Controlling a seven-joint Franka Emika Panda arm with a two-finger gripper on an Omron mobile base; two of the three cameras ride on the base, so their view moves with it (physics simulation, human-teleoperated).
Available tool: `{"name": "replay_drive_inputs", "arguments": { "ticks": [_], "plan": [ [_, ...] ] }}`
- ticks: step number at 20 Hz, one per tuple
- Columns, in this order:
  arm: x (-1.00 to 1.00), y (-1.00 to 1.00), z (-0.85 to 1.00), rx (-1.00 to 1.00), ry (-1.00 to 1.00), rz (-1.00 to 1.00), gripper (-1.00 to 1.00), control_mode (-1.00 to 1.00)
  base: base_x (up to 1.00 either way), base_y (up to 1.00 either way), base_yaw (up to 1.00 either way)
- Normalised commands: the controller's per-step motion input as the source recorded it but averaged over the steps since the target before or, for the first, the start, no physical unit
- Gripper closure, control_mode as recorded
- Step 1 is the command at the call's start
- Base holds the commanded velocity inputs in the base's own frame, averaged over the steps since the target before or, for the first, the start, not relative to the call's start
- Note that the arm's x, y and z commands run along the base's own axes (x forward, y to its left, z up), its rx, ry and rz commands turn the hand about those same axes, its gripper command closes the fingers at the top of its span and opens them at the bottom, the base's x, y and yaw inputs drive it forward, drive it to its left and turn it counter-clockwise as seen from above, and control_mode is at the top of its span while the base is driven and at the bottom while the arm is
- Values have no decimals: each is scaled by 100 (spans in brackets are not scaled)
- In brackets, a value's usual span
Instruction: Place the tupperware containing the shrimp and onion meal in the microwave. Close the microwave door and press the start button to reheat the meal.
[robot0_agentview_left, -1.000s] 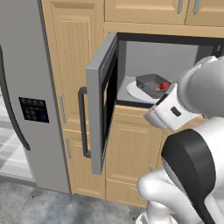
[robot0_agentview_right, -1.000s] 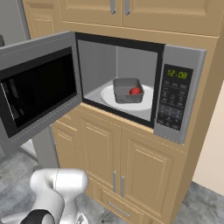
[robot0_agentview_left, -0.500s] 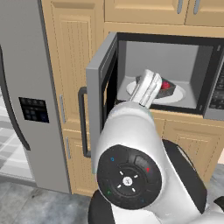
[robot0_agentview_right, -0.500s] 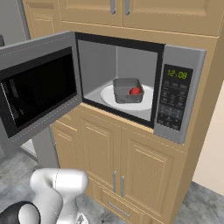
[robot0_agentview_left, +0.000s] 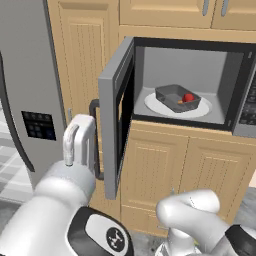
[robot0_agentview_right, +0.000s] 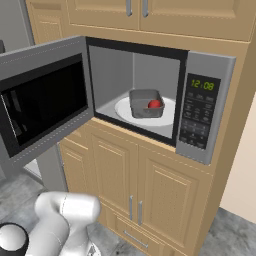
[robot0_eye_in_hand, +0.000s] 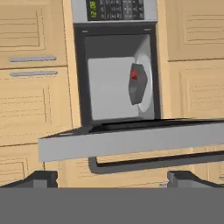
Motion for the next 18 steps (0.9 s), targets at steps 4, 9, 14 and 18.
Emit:
{"name": "replay_drive_inputs", "arguments": {
  "ticks": [4,9,14,18],
  "plan": [
    [56,63,-16,-17,0,-8,-100,-100,0,0,0],
    [68,38,-9,-8,0,-11,-100,-100,0,0,0],
    [71,30,-12,-8,0,-12,-100,-100,0,0,0],
    [68,21,-10,-7,0,-15,-100,-100,0,0,0]
  ]
}}
